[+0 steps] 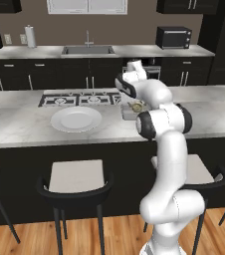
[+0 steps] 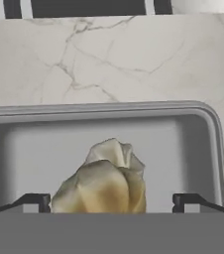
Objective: Place two dumplings into each of the tupperware containers and then place the containers in the fridge.
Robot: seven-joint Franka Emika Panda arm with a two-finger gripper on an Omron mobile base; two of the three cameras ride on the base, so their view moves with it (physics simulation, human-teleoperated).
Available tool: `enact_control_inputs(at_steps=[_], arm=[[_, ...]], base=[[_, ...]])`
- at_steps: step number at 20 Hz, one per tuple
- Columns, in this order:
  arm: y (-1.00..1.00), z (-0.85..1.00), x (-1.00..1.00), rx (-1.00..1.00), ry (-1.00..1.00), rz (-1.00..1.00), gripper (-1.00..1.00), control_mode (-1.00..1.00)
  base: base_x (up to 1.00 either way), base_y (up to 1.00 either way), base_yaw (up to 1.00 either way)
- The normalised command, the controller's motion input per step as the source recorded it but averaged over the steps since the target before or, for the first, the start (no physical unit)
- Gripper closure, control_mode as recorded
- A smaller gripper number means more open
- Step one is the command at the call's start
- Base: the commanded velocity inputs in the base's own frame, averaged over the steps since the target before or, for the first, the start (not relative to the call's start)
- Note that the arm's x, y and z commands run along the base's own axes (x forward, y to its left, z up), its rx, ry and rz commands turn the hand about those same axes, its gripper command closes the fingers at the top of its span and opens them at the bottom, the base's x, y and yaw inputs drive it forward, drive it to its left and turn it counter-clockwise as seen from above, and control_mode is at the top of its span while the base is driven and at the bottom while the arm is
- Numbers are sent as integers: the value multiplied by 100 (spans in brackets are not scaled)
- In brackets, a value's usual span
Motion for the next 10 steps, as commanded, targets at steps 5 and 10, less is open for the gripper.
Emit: enact_control_inputs(at_steps=[5, 10], arm=[[-44, 14, -85, 7, -18, -6, -100, -100], [-20, 9, -88, 5, -17, -4, -100, -100]], base=[[0, 0, 0], [0, 0, 0]])
